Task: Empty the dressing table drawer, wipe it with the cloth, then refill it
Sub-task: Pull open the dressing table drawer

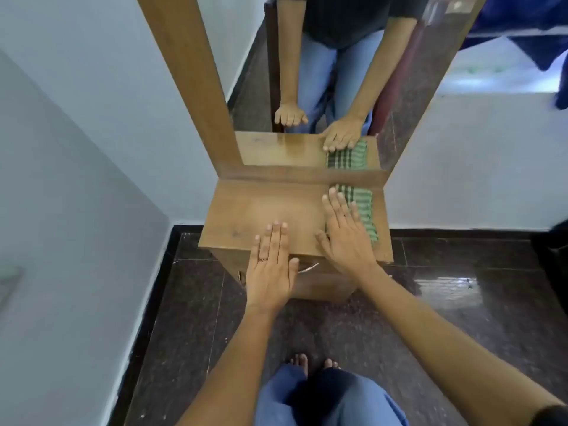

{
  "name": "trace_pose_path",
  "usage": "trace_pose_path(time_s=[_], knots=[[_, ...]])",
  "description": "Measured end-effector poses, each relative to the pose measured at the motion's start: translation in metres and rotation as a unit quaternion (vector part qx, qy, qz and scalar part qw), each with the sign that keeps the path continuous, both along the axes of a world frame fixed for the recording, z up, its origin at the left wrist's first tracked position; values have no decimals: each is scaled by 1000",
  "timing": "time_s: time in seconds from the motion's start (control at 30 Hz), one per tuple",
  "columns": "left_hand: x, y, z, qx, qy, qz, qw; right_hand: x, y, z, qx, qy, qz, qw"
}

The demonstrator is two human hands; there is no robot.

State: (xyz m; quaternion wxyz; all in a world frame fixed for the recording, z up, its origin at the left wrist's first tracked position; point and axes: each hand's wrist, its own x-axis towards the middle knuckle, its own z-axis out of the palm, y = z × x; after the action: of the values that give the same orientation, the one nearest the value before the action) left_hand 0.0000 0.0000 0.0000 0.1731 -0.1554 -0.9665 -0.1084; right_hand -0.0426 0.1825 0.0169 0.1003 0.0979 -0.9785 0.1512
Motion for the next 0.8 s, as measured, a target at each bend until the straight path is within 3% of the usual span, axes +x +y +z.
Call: trace_pose_path(time_s=[0.17, 0.33, 0.47, 0.57, 0.8], knots=[[31, 2, -37, 17, 3, -30, 999, 3, 2, -5, 11, 58, 3, 998], [71, -5, -79, -9, -123, -37, 992, 34, 17, -7, -48, 74, -45, 995], [70, 3, -94, -15, -190, -41, 981, 55, 24, -17, -38, 33, -49, 998], [63, 6, -94, -15, -196, -31, 980, 59, 27, -24, -15, -2, -43, 999], [49, 10, -90, 26, -191, -36, 981, 55, 25, -34, 14, 22, -52, 998]])
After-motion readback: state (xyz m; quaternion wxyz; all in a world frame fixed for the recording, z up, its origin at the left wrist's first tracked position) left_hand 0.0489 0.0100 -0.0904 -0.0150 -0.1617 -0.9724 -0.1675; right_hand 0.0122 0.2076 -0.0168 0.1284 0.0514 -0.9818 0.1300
